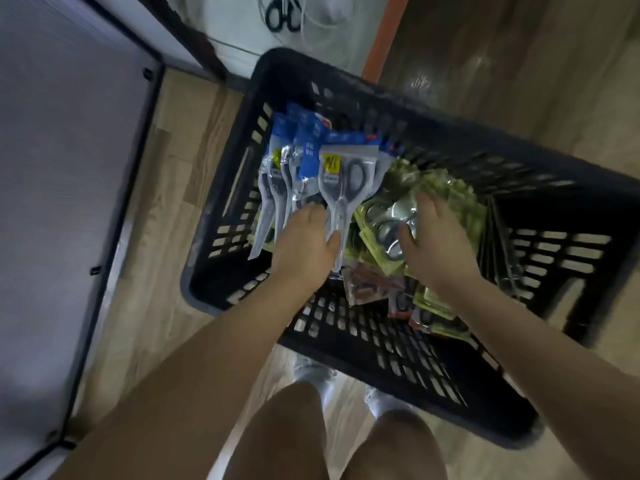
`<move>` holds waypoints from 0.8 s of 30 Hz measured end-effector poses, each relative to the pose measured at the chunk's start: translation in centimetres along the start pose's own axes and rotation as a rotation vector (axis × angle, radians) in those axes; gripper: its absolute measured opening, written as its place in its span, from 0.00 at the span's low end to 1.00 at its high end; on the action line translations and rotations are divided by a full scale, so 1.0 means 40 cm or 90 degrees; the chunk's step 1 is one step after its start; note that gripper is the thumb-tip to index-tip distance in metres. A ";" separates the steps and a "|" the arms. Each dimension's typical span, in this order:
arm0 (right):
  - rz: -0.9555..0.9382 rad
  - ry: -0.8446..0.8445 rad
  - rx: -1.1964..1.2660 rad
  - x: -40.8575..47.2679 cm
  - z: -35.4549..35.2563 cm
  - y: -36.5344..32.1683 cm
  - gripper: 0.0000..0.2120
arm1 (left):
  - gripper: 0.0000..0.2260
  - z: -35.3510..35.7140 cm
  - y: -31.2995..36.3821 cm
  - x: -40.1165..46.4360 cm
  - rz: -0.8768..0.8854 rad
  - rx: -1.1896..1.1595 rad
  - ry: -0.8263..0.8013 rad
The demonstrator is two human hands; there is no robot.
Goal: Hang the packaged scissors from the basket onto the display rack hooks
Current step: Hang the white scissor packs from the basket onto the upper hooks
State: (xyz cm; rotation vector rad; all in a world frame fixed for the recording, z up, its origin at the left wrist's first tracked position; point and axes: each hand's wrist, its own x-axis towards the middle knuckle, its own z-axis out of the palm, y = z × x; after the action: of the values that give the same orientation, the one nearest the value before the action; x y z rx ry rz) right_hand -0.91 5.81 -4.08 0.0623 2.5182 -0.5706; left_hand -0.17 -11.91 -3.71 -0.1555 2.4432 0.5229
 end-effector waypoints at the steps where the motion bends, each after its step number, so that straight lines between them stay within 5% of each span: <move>1: -0.004 0.004 0.000 0.029 0.022 0.004 0.25 | 0.19 0.020 -0.004 0.031 0.001 -0.008 0.020; 13: -0.006 0.067 0.135 0.201 0.096 -0.006 0.17 | 0.32 0.093 0.054 0.173 -0.089 -0.116 0.127; 17: 0.086 0.079 0.338 0.213 0.084 -0.029 0.11 | 0.37 0.088 0.067 0.196 -0.139 -0.160 0.114; 24: 0.196 0.108 0.472 0.254 0.084 -0.037 0.09 | 0.39 0.076 0.071 0.225 -0.186 -0.170 0.071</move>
State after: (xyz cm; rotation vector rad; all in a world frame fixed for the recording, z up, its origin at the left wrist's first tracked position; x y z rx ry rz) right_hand -8.02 2.33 -11.41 0.7779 2.2435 -1.3684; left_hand -6.30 -7.93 -10.42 -0.6579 2.3898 0.7214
